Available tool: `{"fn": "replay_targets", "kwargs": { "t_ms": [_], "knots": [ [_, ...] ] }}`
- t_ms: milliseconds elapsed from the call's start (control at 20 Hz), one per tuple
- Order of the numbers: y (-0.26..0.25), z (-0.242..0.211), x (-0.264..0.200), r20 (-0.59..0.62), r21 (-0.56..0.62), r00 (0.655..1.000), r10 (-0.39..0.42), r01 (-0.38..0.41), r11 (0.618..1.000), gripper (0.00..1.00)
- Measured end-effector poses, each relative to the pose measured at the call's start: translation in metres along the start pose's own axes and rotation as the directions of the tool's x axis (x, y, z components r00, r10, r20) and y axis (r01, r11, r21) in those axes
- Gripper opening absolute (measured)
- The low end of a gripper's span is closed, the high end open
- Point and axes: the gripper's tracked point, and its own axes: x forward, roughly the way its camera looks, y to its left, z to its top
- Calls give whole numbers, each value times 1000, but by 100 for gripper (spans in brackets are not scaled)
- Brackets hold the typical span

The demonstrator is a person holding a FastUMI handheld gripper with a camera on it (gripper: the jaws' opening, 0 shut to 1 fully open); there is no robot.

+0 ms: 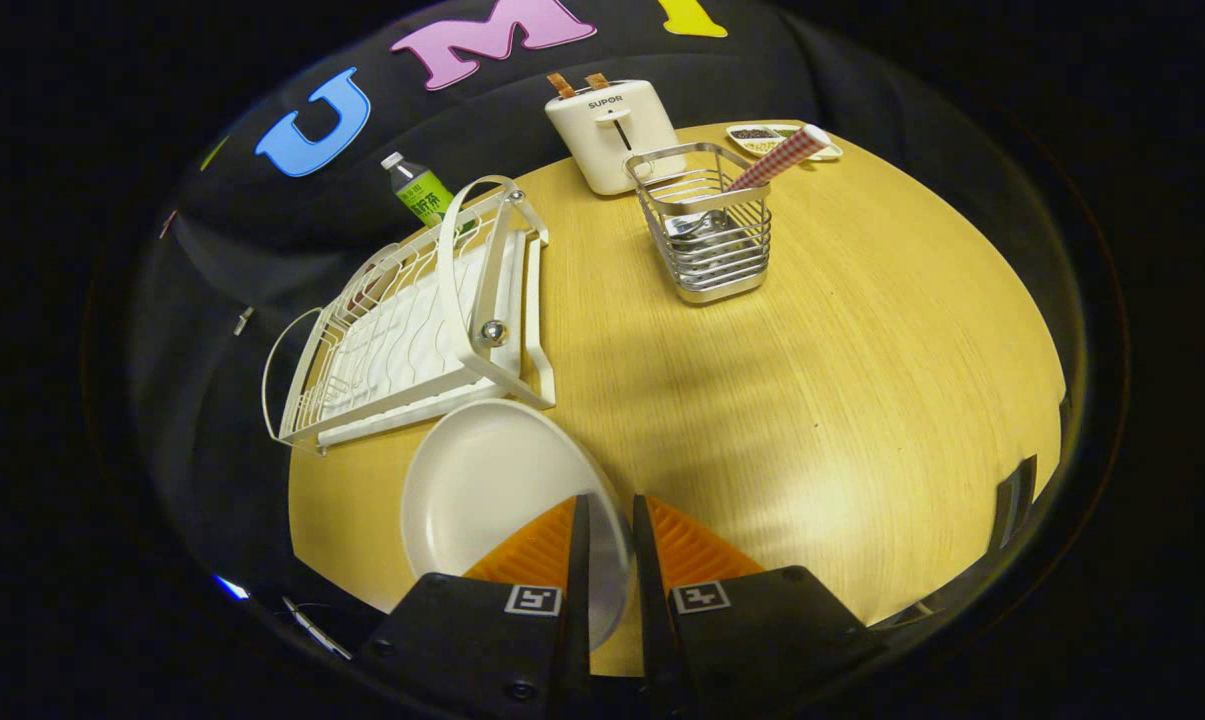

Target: Take the plate from the dish rack, then take the spoon from the basket and place it into the plate.

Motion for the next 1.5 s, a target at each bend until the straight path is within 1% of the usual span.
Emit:
{"fn": "replay_targets", "kwargs": {
  "t_ms": [100, 150, 250, 300, 350, 500, 550, 650, 800, 900, 950, 1050, 1100, 1250, 1350, 1400, 1500],
  "knots": [
    [1, 6, -4, 20, 13, 1000, 11, -11, 1000, 44],
    [-1, 7, -6, 26, 11, 1000, 7, -7, 1000, 58],
    [-5, 11, -14, 44, -1, 999, -5, 5, 1000, 69],
    [-7, 17, -20, 72, -17, 997, -19, 20, 1000, 74],
    [-10, 23, -27, 104, -40, 994, -33, 37, 998, 83],
    [-6, 44, -57, 197, -129, 980, -35, 61, 990, 88],
    [-3, 53, -68, 230, -162, 973, -27, 65, 985, 96],
    [3, 75, -92, 301, -224, 953, -13, 84, 971, 98],
    [17, 118, -128, 403, -306, 915, 23, 111, 945, 98],
    [17, 149, -143, 442, -353, 897, 20, 153, 923, 98],
    [12, 161, -144, 446, -370, 895, 10, 174, 913, 98],
    [-1, 180, -137, 431, -388, 902, -15, 200, 900, 97],
    [-10, 187, -128, 409, -392, 912, -30, 205, 897, 96],
    [-29, 199, -100, 356, -386, 933, -52, 198, 901, 93],
    [-44, 199, -79, 311, -384, 948, -71, 194, 903, 92],
    [-50, 198, -70, 290, -382, 954, -81, 193, 904, 90],
    [-58, 197, -52, 258, -365, 962, -88, 181, 913, 81]
  ]
}}
